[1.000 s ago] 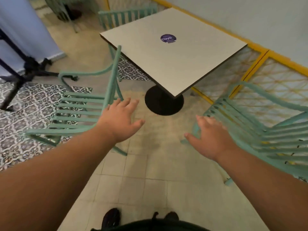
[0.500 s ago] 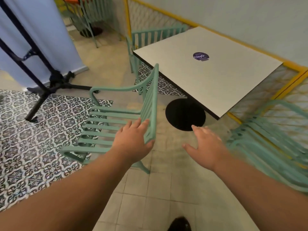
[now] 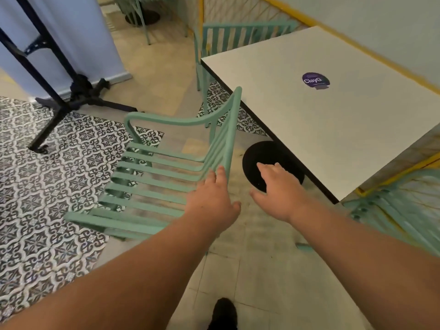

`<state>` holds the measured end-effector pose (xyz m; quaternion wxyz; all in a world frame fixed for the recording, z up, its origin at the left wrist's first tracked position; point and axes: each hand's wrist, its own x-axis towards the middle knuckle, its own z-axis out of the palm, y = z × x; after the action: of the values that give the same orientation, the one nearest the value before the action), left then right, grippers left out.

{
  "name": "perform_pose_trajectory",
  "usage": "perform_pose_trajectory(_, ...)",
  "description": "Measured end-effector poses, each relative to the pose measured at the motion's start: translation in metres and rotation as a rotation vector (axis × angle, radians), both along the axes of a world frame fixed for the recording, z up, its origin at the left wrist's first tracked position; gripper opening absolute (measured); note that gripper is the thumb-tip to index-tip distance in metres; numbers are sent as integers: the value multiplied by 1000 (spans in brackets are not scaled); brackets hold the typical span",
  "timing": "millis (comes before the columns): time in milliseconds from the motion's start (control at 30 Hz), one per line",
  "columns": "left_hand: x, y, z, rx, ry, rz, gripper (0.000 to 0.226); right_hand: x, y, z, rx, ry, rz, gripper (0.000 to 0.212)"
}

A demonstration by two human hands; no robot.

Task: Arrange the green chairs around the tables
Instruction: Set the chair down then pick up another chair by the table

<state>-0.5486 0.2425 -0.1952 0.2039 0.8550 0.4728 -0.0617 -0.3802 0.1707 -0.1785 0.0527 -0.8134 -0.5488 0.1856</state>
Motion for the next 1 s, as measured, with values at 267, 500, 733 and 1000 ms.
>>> perform_pose_trajectory(267,28,-1,-40,-74,30,103,108,21,49,-18,-9,-8,1,73)
perform_pose_trajectory(500,15,9,-42,-92,-15,-23,105,8,81,-30,4,-66,118,89)
perform_pose_trajectory(733,-19,20,-49,-81,16,-61,106,-14,122,-24,-78,-199,336,82)
perform_pose_trajectory(1000,-79,23,-46,-79,37,-68,117,-59,124,-27,12,11,266,60)
